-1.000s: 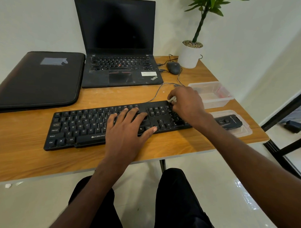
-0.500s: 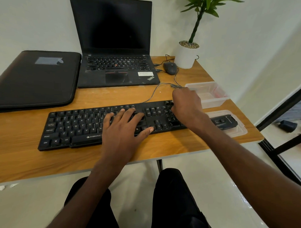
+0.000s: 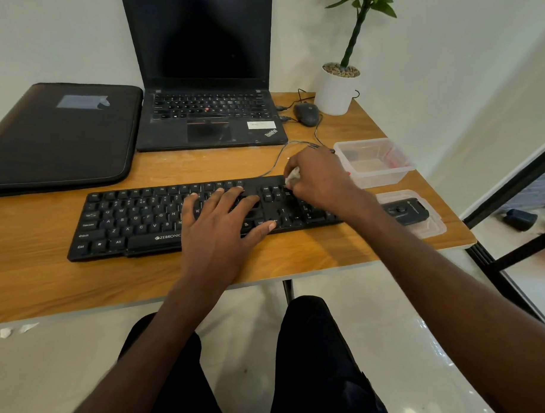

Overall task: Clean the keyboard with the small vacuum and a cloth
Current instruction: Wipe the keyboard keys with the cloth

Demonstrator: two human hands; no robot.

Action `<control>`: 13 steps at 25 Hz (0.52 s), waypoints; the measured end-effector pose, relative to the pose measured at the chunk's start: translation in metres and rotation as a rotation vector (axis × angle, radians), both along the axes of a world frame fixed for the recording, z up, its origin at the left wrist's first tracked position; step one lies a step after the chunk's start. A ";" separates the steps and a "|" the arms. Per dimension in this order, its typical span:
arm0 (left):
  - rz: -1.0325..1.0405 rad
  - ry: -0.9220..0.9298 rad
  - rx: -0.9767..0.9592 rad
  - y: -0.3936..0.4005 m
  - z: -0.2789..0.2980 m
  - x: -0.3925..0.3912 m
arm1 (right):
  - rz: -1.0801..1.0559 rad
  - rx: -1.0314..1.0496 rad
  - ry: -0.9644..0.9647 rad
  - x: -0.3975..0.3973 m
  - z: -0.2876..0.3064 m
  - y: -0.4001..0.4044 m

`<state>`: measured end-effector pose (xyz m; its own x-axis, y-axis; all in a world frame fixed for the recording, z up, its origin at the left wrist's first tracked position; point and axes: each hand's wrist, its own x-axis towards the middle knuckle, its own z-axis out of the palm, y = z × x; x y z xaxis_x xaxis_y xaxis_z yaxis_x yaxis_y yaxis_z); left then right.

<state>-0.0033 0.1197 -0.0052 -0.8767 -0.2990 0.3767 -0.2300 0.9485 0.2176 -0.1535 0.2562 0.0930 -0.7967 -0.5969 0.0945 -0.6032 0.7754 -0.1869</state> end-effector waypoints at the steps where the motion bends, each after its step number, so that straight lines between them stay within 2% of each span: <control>1: 0.002 0.002 0.003 0.000 0.000 0.000 | 0.001 0.031 0.016 0.008 -0.003 -0.001; 5: -0.009 0.004 0.019 -0.001 0.000 0.000 | 0.022 0.012 -0.042 0.031 -0.011 0.031; 7: -0.016 0.003 0.022 -0.001 -0.001 0.000 | -0.039 -0.018 -0.097 0.033 -0.007 0.049; 10: -0.018 0.003 0.020 -0.001 -0.001 0.001 | -0.156 -0.038 0.020 0.035 -0.006 0.053; 13: -0.020 0.007 0.018 -0.001 0.000 0.000 | -0.041 -0.073 -0.075 0.042 -0.011 0.052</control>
